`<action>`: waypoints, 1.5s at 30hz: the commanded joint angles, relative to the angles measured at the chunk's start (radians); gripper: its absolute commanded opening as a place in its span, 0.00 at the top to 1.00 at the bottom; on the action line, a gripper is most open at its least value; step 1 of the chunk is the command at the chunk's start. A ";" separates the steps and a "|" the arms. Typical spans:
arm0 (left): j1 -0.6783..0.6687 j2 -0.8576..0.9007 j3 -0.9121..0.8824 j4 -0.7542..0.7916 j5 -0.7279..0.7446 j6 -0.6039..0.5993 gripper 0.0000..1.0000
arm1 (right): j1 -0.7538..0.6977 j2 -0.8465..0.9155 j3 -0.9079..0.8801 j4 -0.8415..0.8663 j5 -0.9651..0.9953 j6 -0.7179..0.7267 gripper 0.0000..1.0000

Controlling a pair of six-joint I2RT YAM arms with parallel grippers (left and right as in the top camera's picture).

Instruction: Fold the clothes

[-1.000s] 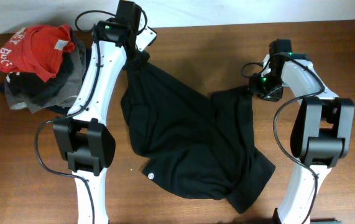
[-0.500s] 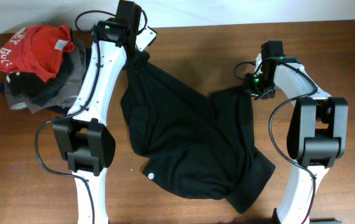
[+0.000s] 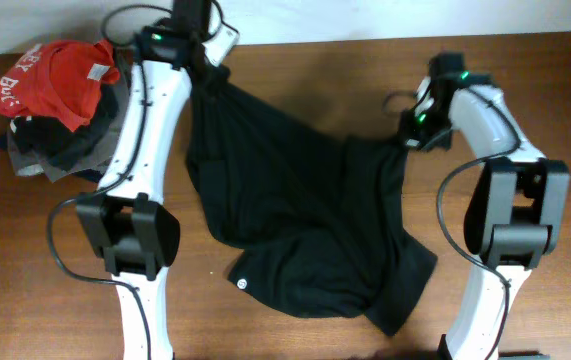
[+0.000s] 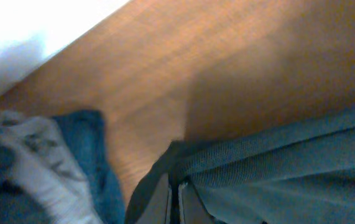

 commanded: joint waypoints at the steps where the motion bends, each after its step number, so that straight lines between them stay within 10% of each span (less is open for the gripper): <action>1: 0.053 -0.002 0.140 -0.041 -0.015 -0.057 1.00 | -0.057 -0.061 0.224 -0.126 0.000 -0.035 0.96; 17: 0.063 -0.046 0.681 -0.353 -0.015 -0.076 0.99 | -0.167 -0.172 1.067 -0.662 -0.045 -0.069 0.96; 45: 0.018 -0.494 0.696 -0.474 -0.015 -0.080 0.99 | -0.167 -0.762 1.068 -0.661 0.203 -0.088 0.96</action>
